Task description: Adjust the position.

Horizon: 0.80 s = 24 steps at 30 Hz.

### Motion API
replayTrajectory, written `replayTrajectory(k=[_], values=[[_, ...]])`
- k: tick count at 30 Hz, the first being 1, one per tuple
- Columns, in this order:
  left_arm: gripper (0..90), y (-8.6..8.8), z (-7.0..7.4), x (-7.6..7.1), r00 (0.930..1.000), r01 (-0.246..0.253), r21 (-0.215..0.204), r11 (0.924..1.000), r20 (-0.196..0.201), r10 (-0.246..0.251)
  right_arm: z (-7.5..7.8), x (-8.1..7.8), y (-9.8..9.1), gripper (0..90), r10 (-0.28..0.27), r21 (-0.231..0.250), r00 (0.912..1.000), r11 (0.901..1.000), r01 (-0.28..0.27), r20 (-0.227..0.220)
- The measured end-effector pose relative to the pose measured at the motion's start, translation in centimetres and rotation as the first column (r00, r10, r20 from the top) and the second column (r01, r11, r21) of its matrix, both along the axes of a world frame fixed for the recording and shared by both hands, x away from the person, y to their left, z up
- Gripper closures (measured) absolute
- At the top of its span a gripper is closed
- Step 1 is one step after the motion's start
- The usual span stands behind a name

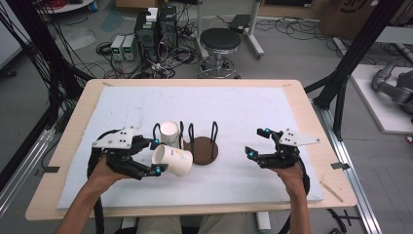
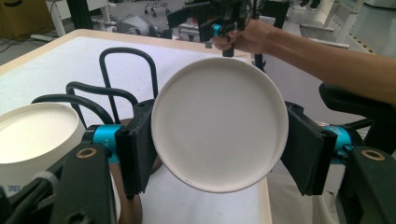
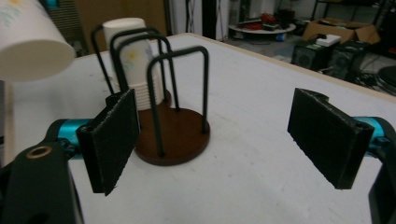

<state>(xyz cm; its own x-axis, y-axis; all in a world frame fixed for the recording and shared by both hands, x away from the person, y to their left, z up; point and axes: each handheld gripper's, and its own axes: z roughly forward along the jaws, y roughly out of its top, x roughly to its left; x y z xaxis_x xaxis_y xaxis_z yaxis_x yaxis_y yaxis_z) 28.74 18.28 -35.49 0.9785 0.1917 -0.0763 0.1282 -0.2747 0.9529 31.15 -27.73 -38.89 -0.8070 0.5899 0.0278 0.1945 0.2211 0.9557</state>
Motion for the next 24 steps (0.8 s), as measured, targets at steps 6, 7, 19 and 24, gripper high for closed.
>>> replayTrajectory(k=[6, 7, 19, 24], values=[[34.2, -0.2, -0.2, -0.1, 1.0000, -0.003, -0.015, 0.9999, -0.008, 0.003, 2.5, -0.7, 1.9, 17.1, 0.126, -0.011, 0.9917, 0.9920, -0.126, 0.026], [34.2, -0.2, -0.2, -0.1, 1.0000, -0.003, -0.011, 0.9999, -0.007, 0.003, 2.8, -0.8, 2.3, 17.1, 0.145, -0.013, 0.9889, 0.9894, -0.145, 0.033], [34.2, -0.3, -0.2, -0.3, 1.0000, -0.003, -0.023, 0.9997, -0.003, 0.003, 6.2, -2.1, 6.2, 17.1, 0.316, -0.047, 0.9429, 0.9486, -0.313, 0.104], [34.3, -0.3, -0.3, -0.4, 0.9999, -0.009, -0.039, 0.9992, -0.009, 0.009, 6.7, -2.3, 7.3, 17.1, 0.354, -0.060, 0.9292, 0.9351, -0.349, 0.106]])
